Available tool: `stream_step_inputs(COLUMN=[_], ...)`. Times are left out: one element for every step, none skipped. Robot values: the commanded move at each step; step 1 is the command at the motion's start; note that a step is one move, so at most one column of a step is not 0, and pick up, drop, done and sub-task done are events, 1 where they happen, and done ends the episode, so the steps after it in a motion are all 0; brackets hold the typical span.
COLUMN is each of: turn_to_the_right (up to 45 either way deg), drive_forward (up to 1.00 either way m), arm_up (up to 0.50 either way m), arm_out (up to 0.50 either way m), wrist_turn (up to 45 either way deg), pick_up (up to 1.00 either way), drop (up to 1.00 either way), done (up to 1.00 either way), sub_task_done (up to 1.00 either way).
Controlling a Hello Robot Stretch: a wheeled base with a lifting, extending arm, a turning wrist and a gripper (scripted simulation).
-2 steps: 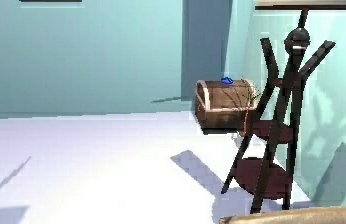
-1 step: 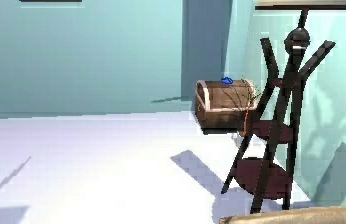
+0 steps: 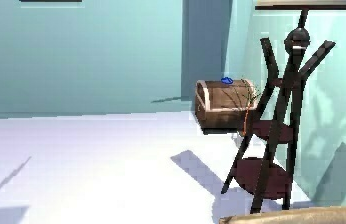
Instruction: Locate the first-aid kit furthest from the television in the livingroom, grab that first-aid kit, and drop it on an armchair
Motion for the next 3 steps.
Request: stream_step_inputs(turn_to_the_right=[0.0, 0.0, 0.0], drive_forward=[0.0, 0.0, 0.0], arm_up=[0.0, 0.0, 0.0], arm_out=[0.0, -0.1, 0.0], wrist_turn=[0.0, 0.0, 0.0], pick_up=[0.0, 0.0, 0.0], drop=[1.0, 0.0, 0.0], done=[0.0, 0.0, 1.0], sub_task_done=[0.0, 0.0, 0.0])
